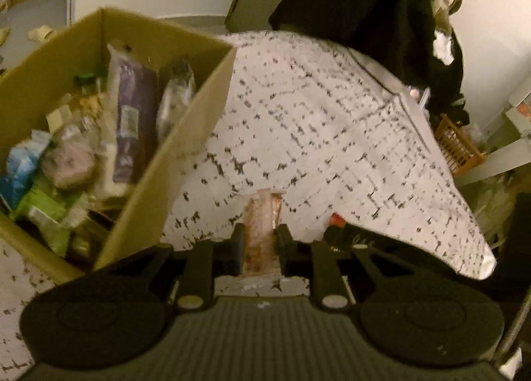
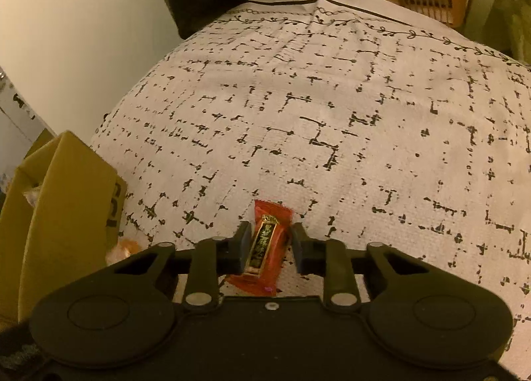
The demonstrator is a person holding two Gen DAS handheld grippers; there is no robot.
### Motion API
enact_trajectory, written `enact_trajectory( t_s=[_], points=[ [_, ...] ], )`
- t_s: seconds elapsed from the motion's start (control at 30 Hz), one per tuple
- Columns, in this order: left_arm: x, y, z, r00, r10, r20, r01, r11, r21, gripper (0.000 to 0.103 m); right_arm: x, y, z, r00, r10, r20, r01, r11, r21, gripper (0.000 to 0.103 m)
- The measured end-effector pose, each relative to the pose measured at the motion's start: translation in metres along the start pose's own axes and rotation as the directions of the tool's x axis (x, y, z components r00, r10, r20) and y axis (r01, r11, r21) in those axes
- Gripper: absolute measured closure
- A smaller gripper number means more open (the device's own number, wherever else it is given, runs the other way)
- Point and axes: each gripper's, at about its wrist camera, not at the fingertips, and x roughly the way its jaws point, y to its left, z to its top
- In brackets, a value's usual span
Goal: Organize snacks
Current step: 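Grasp the pink translucent packet with the left tool while the right grasps the red candy bar, then carry both snacks up over the cardboard box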
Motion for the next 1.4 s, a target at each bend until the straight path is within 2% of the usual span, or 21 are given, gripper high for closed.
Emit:
enact_trajectory(
  t_s=[0.17, 0.27, 0.33, 0.43, 0.67, 0.8, 1.13, 1.4],
  points=[
    [-0.02, 0.002, 0.009, 0.999, -0.016, 0.036, 0.016, 1.0, -0.003, 0.085, -0.01, 0.001, 0.003, 0.999, 0.024, 0.032, -0.024, 1.0, 0.0, 0.081],
    [-0.032, 0.004, 0.015, 0.998, -0.059, 0.038, 0.061, 0.997, -0.042, 0.085, -0.024, 0.002, 0.008, 0.997, 0.038, 0.073, -0.038, 0.999, -0.001, 0.081],
    [-0.045, 0.002, 0.019, 0.995, -0.054, 0.078, 0.057, 0.998, -0.027, 0.085, -0.037, 0.004, 0.011, 0.993, 0.059, 0.104, -0.058, 0.998, -0.007, 0.081],
    [-0.061, 0.005, 0.026, 0.992, -0.077, 0.1, 0.083, 0.995, -0.056, 0.085, -0.056, 0.009, 0.016, 0.985, 0.089, 0.145, -0.086, 0.996, -0.024, 0.081],
    [-0.082, 0.014, 0.038, 0.987, -0.042, 0.157, 0.054, 0.996, -0.075, 0.085, -0.079, 0.029, 0.023, 0.964, 0.156, 0.214, -0.142, 0.987, -0.076, 0.081],
    [-0.086, 0.022, 0.038, 0.986, -0.014, 0.168, 0.027, 0.997, -0.076, 0.085, -0.086, 0.039, 0.023, 0.953, 0.202, 0.224, -0.186, 0.978, -0.093, 0.081],
    [-0.096, 0.053, 0.046, 0.983, 0.028, 0.182, -0.008, 0.994, -0.109, 0.085, -0.092, 0.064, 0.017, 0.934, 0.283, 0.217, -0.257, 0.956, -0.138, 0.081],
    [-0.106, 0.077, 0.056, 0.974, 0.08, 0.211, -0.054, 0.991, -0.125, 0.085, -0.094, 0.079, 0.009, 0.919, 0.341, 0.199, -0.315, 0.937, -0.152, 0.08]
  ],
)
